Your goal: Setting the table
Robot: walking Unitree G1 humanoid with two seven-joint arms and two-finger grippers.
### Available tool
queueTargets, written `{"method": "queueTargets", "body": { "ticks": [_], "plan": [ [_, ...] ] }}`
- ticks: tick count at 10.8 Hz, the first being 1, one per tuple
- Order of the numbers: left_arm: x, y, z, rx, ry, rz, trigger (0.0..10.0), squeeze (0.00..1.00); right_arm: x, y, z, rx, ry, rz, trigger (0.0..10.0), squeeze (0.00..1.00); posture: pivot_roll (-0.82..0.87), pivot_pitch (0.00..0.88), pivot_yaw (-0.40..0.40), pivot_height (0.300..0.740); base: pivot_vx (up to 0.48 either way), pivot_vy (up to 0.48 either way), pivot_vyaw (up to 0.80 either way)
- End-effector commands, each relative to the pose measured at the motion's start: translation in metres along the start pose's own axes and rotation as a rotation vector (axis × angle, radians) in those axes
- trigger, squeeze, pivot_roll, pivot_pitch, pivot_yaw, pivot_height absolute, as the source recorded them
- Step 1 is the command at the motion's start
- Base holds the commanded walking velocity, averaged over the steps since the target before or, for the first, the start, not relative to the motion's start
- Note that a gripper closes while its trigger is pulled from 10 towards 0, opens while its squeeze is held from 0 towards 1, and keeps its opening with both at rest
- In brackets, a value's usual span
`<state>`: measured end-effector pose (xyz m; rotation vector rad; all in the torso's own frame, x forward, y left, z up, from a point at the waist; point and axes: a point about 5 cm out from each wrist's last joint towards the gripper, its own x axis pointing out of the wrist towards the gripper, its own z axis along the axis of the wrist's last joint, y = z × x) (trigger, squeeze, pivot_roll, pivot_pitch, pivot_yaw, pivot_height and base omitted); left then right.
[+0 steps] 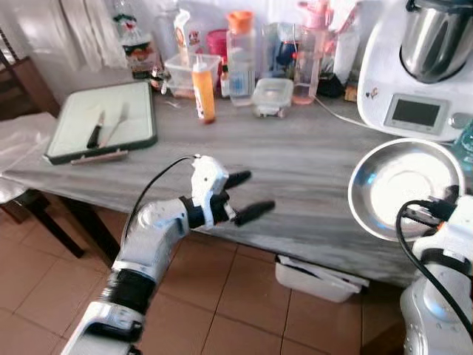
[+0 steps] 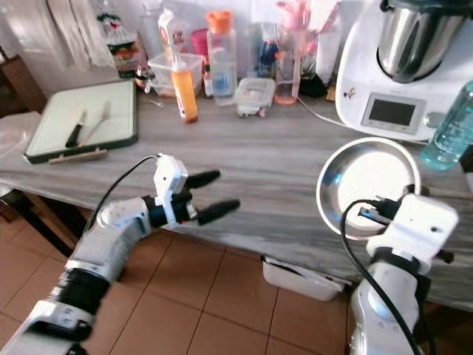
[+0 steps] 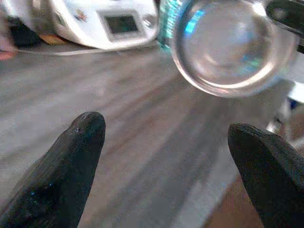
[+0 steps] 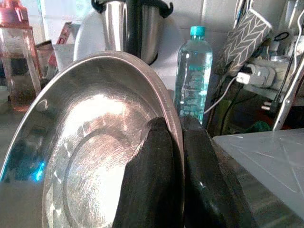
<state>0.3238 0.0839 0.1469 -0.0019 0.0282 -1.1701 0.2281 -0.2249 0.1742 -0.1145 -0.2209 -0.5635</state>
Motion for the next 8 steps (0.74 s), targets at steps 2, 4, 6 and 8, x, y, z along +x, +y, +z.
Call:
{"method": "queueTargets", "body": {
  "ticks": [2, 4, 6, 8],
  "plan": [
    [-0.004, -0.009, -0.006, 0.007, 0.073, -0.115, 10.0, 0.0, 0.001, 0.008, 0.0, 0.06, 0.011, 0.026, 10.0, 0.0, -0.03, 0.064, 0.052, 0.74, 0.0, 0.0, 0.0],
    [-0.003, -0.012, -0.006, -0.001, 0.084, -0.135, 10.0, 0.0, 0.002, 0.013, -0.009, 0.169, 0.087, 0.033, 10.0, 0.0, -0.03, 0.071, 0.061, 0.74, 0.0, 0.0, 0.0],
    [-0.001, -0.013, -0.006, -0.003, 0.089, -0.149, 10.0, 0.0, 0.004, 0.02, -0.019, 0.321, 0.179, 0.024, 10.0, 0.0, -0.04, 0.078, 0.056, 0.74, 0.0, 0.0, 0.0],
    [0.0, -0.016, -0.007, -0.003, 0.091, -0.158, 10.0, 0.0, 0.005, 0.026, -0.022, 0.374, 0.22, 0.045, 10.0, 0.0, -0.03, 0.08, 0.052, 0.74, 0.0, 0.0, 0.0]
  ]
}}
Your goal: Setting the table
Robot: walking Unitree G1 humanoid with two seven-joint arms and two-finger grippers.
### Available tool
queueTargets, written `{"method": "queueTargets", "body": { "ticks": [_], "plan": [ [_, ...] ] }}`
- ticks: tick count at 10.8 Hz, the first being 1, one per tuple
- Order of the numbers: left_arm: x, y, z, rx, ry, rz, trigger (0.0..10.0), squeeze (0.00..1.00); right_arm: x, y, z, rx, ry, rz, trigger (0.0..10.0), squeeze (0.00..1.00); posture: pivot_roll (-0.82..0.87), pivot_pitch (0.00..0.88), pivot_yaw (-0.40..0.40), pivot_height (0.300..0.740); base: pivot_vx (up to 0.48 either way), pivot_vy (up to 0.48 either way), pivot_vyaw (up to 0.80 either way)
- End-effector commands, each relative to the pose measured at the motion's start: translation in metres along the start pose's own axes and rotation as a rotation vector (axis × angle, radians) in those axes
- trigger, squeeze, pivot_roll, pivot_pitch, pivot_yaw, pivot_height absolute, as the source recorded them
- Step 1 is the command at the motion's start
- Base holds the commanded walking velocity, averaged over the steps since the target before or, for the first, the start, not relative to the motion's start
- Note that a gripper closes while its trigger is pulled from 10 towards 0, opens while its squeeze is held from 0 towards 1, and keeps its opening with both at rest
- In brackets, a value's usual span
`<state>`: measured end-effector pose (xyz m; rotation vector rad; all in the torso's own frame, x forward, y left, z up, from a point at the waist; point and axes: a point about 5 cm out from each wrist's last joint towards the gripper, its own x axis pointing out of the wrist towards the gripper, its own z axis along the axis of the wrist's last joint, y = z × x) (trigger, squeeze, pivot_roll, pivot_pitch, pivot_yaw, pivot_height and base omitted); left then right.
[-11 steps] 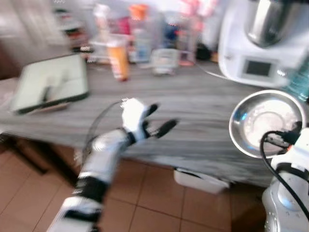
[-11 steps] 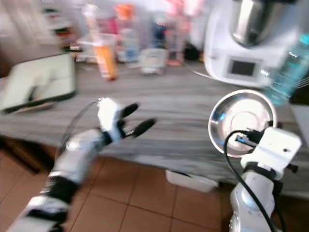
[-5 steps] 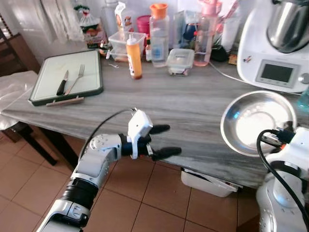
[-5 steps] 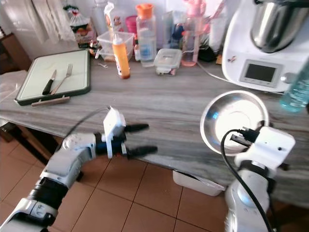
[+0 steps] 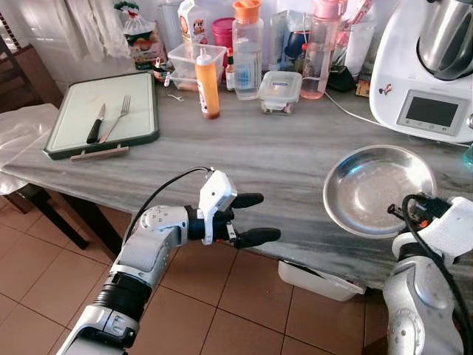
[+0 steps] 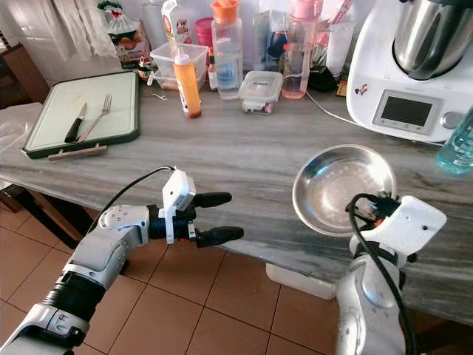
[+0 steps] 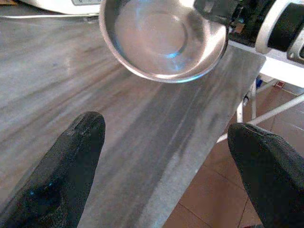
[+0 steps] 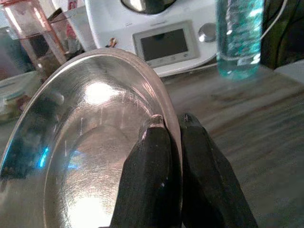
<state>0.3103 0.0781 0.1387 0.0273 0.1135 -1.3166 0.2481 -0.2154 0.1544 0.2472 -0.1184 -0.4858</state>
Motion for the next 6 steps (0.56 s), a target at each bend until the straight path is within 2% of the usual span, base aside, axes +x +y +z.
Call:
{"method": "queueTargets", "body": {
  "ticks": [1, 4, 5, 6],
  "plan": [
    [-0.001, -0.002, 0.001, 0.016, 0.013, -0.013, 10.0, 0.0, -0.002, 0.008, -0.004, 0.052, 0.035, 0.013, 10.0, 0.0, -0.03, 0.081, 0.05, 0.74, 0.0, 0.0, 0.0],
    [0.0, -0.005, 0.0, 0.013, 0.017, -0.022, 10.0, 0.0, -0.009, 0.011, -0.011, 0.067, 0.081, 0.044, 10.0, 0.0, -0.04, 0.087, 0.046, 0.74, 0.0, 0.0, 0.0],
    [0.0, -0.006, -0.001, 0.008, 0.017, -0.025, 10.0, 0.0, -0.014, 0.011, -0.021, 0.098, 0.149, 0.06, 10.0, 0.0, -0.04, 0.088, 0.046, 0.74, 0.0, 0.0, 0.0],
    [0.001, -0.007, -0.001, 0.006, 0.017, -0.026, 10.0, 0.0, -0.017, 0.011, -0.024, 0.112, 0.17, 0.065, 10.0, 0.0, -0.04, 0.089, 0.047, 0.74, 0.0, 0.0, 0.0]
  ]
}}
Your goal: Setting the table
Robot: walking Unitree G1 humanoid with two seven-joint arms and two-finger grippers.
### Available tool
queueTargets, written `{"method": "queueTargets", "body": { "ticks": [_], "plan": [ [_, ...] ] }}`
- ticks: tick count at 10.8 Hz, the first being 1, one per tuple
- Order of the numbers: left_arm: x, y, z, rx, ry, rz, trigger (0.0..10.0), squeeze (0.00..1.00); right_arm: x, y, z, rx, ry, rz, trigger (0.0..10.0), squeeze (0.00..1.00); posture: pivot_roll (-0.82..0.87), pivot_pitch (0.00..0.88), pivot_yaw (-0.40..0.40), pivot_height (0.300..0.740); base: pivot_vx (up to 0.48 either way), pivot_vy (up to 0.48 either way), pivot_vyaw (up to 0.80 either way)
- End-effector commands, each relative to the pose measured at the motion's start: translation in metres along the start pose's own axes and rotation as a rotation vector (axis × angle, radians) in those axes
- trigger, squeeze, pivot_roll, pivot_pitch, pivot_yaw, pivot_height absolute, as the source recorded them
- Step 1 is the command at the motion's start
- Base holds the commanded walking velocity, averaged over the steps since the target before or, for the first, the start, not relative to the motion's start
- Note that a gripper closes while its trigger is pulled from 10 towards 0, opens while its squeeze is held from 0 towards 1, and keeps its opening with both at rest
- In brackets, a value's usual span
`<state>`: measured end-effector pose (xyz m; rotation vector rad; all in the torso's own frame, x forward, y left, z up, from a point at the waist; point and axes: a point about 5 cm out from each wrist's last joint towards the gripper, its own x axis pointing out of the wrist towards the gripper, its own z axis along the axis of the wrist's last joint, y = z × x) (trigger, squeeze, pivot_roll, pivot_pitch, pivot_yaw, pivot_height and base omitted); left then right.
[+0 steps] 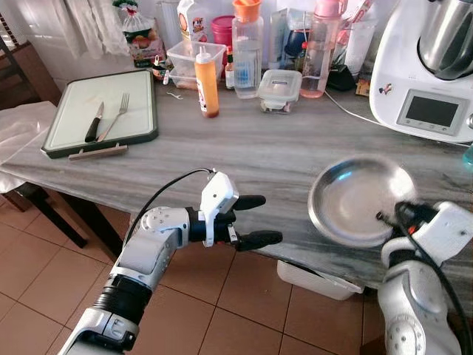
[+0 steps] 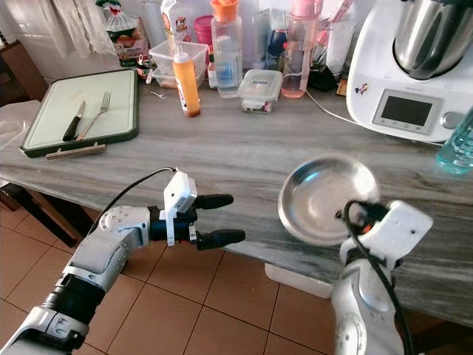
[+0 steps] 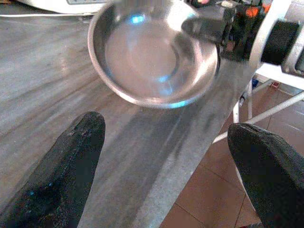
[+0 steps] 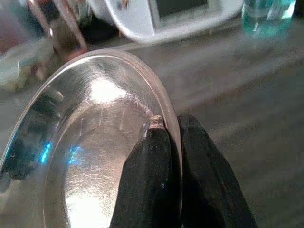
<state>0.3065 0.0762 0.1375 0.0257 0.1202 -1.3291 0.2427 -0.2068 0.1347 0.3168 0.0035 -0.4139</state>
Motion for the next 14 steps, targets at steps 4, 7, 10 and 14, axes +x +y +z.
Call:
{"method": "queueTargets", "body": {
  "ticks": [4, 7, 10, 14],
  "plan": [
    [0.002, -0.004, 0.001, 0.003, 0.013, -0.032, 10.0, 0.0, -0.009, 0.017, -0.019, 0.137, 0.106, 0.048, 10.0, 0.0, -0.05, 0.09, 0.058, 0.74, 0.0, 0.0, 0.0],
    [0.004, -0.005, 0.003, 0.002, 0.01, -0.036, 10.0, 0.0, -0.009, 0.026, -0.029, 0.186, 0.155, 0.073, 10.0, 0.0, -0.05, 0.092, 0.067, 0.74, 0.0, 0.0, 0.0],
    [0.004, -0.007, 0.002, 0.0, 0.014, -0.051, 10.0, 0.0, -0.008, 0.031, -0.032, 0.188, 0.163, 0.09, 10.0, 0.0, -0.04, 0.095, 0.069, 0.74, 0.0, 0.0, 0.0],
    [0.005, -0.006, 0.006, 0.01, 0.014, -0.053, 10.0, 0.0, -0.003, 0.029, -0.043, 0.202, 0.193, 0.067, 10.0, 0.0, -0.04, 0.095, 0.076, 0.74, 0.0, 0.0, 0.0]
  ]
}}
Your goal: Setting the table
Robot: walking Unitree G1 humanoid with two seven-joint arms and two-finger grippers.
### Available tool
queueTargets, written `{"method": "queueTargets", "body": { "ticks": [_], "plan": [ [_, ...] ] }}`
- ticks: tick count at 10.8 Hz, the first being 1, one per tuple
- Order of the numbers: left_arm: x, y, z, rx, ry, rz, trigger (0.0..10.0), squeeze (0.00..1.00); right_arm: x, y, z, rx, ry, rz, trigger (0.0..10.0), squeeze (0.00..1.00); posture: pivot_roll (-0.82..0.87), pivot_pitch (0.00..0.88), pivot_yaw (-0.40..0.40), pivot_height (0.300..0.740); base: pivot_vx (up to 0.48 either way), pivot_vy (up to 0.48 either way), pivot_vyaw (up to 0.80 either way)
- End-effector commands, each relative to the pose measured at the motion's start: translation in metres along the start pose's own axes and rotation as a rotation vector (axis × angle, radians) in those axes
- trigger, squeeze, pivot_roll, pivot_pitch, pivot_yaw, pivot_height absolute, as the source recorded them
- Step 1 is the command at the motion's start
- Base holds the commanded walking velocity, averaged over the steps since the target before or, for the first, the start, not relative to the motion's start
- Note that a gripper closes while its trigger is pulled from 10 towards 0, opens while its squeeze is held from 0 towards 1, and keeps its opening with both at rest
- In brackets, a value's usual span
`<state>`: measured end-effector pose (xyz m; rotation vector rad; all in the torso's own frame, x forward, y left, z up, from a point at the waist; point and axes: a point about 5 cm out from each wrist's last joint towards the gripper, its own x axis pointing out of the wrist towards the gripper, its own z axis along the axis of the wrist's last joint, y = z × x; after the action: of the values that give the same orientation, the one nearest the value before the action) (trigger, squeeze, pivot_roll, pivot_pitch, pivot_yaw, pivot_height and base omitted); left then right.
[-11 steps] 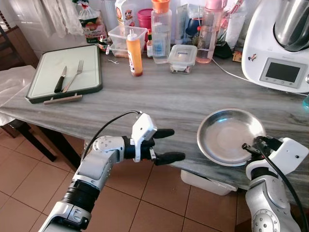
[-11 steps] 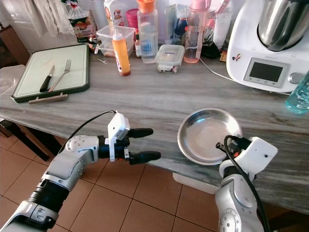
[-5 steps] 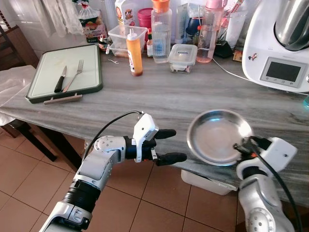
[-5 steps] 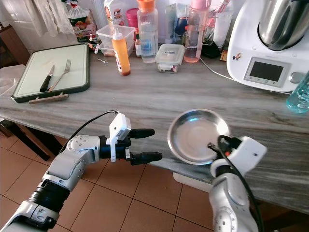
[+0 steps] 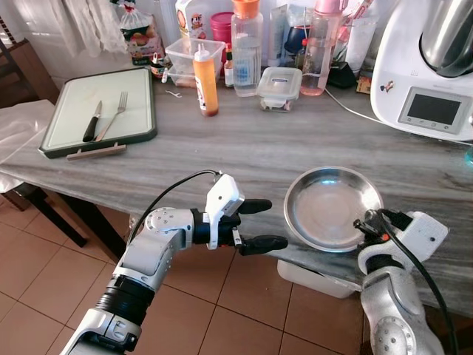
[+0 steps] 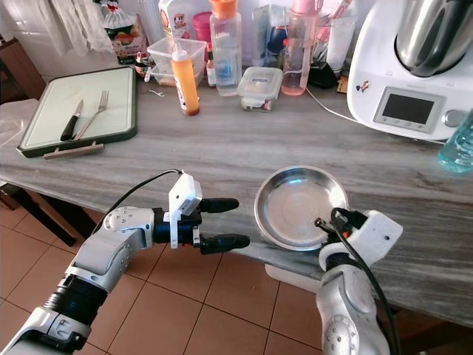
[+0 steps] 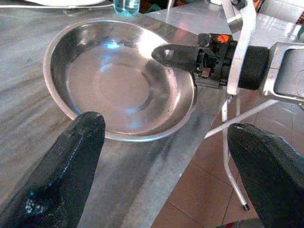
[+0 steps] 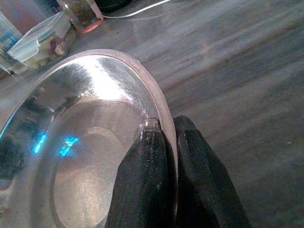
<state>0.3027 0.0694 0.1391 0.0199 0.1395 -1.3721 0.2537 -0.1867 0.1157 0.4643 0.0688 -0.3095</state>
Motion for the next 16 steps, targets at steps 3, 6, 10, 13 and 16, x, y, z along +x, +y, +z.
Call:
{"method": "queueTargets", "body": {
  "ticks": [3, 6, 10, 13, 16],
  "plan": [
    [0.002, -0.003, 0.002, 0.016, 0.006, -0.018, 10.0, 0.0, -0.004, 0.016, -0.028, 0.093, 0.12, 0.004, 10.0, 0.0, -0.05, 0.096, 0.077, 0.74, 0.0, 0.0, 0.0],
    [0.0, -0.002, 0.003, 0.02, 0.011, -0.015, 10.0, 0.0, -0.006, 0.023, -0.025, 0.137, 0.122, 0.01, 10.0, 0.0, -0.04, 0.092, 0.076, 0.74, 0.0, 0.0, 0.0],
    [-0.001, -0.001, 0.003, 0.023, 0.024, -0.027, 10.0, 0.0, -0.003, 0.014, -0.028, 0.182, 0.124, -0.04, 10.0, 0.03, -0.03, 0.086, 0.084, 0.74, 0.0, 0.0, 0.0],
    [-0.001, -0.001, 0.003, 0.026, 0.027, -0.025, 10.0, 0.0, -0.006, 0.019, -0.033, 0.192, 0.16, -0.028, 10.0, 0.04, -0.03, 0.089, 0.084, 0.74, 0.0, 0.0, 0.0],
    [0.0, -0.003, 0.001, 0.023, 0.029, -0.031, 10.0, 0.0, -0.001, 0.021, -0.03, 0.196, 0.137, -0.017, 10.0, 1.0, -0.03, 0.096, 0.087, 0.74, 0.0, 0.0, 0.0]
  ]
}}
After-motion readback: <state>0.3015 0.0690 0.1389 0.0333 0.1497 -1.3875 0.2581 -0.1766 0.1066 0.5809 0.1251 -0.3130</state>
